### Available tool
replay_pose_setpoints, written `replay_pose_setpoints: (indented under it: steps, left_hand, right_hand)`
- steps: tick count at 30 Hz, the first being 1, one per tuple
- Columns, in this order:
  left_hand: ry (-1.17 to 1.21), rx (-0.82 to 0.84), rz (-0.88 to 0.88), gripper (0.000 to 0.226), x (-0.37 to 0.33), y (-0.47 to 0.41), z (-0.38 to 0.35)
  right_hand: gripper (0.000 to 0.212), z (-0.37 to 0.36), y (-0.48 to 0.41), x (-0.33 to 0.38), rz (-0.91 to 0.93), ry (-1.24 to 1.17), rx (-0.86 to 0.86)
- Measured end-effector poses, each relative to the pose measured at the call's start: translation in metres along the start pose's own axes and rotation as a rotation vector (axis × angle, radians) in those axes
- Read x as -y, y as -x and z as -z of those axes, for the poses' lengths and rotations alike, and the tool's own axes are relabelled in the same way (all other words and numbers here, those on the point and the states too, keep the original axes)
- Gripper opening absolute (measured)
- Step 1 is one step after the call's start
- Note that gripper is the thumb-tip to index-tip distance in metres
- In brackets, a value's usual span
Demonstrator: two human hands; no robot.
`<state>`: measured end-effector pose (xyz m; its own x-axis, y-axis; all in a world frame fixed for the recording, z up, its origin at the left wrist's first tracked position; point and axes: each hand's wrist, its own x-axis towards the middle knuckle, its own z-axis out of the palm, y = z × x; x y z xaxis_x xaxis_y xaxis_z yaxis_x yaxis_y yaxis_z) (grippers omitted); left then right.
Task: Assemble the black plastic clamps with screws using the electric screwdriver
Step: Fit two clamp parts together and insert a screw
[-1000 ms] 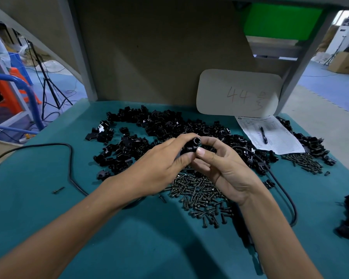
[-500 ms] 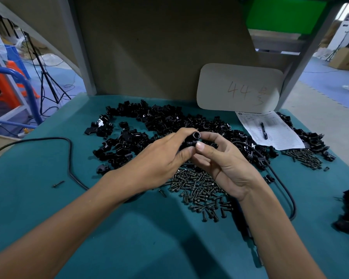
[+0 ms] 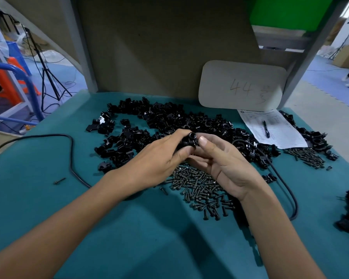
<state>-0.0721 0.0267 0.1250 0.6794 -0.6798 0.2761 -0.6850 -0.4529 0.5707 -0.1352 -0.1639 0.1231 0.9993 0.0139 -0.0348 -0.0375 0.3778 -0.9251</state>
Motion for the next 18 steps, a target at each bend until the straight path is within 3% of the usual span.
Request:
replay_pose_setpoints:
  steps: [1, 3, 5, 7, 10, 15, 18]
  left_hand:
    - [0.003, -0.003, 0.025, 0.037, 0.002, 0.0, 0.0]
    - [0.013, 0.0, 0.058, 0.043, 0.009, 0.002, -0.001]
    - [0.019, 0.015, 0.076, 0.05, 0.015, 0.005, -0.002]
    - [0.018, 0.025, 0.085, 0.053, 0.017, 0.006, -0.003]
    - [0.023, 0.029, 0.097, 0.054, 0.017, 0.005, -0.004]
    - [0.031, 0.03, 0.1, 0.054, 0.013, 0.006, -0.005]
    - [0.016, 0.033, 0.084, 0.053, 0.013, 0.006, -0.006]
  right_hand:
    - [0.048, 0.004, -0.001, -0.004, -0.018, 0.116, -0.03]
    - [0.032, 0.017, -0.003, -0.02, -0.045, 0.679, -0.098]
    - [0.03, 0.035, -0.003, -0.045, -0.073, 1.365, -0.032]
    - [0.03, 0.049, -0.002, -0.064, -0.084, 1.69, 0.055]
    - [0.015, 0.06, -0.002, -0.07, -0.068, 1.792, 0.044]
    - [0.018, 0.063, 0.0, -0.067, -0.062, 1.95, 0.155]
    - [0.023, 0.06, -0.001, -0.05, -0.053, 1.776, 0.073]
